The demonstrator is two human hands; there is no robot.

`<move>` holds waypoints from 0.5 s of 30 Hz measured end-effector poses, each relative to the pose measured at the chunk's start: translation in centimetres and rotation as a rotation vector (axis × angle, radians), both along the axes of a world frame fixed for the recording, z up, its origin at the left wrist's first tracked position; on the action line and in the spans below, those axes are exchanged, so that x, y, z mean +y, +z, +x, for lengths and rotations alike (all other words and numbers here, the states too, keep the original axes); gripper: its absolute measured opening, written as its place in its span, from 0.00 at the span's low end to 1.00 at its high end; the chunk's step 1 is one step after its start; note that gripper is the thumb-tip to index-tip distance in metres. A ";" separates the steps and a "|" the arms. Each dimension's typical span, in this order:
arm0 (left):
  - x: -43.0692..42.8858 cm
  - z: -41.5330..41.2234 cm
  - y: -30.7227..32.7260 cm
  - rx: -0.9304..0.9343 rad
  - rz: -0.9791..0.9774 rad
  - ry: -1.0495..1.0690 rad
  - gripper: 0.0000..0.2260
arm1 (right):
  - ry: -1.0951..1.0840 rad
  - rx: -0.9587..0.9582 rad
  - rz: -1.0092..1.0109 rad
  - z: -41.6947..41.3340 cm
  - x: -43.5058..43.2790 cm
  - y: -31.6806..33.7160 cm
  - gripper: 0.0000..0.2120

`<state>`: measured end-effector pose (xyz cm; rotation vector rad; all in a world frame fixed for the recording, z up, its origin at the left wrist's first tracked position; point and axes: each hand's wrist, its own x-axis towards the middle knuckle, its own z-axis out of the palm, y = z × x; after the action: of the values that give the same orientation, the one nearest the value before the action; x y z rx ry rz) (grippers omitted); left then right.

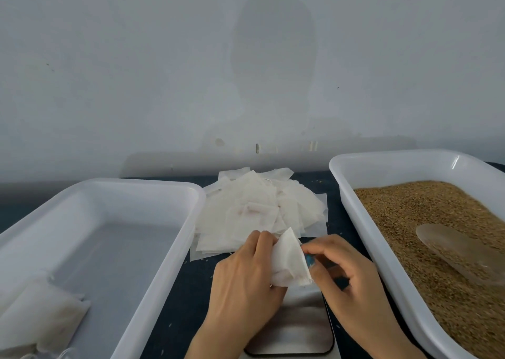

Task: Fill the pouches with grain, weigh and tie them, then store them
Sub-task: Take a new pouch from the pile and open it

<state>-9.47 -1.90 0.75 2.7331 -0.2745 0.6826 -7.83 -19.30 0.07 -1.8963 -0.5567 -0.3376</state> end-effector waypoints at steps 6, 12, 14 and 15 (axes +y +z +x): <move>-0.2 -0.1 -0.1 -0.042 0.069 0.018 0.16 | -0.176 -0.272 -0.148 -0.2 0.5 0.6 0.12; -0.7 0.2 -0.4 -0.075 -0.003 0.002 0.28 | -0.174 -0.169 -0.216 -0.6 0.7 0.0 0.11; -1.1 0.1 -0.2 -0.076 -0.033 -0.017 0.31 | -0.175 -0.160 -0.262 -0.7 0.8 0.1 0.12; -1.2 0.0 -0.1 -0.068 -0.056 -0.041 0.30 | -0.176 -0.169 -0.278 -0.8 0.9 0.2 0.12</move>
<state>-9.49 -3.12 0.66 2.6475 -0.3204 0.7608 -8.61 -18.36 0.25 -2.2056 -0.5735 -0.5632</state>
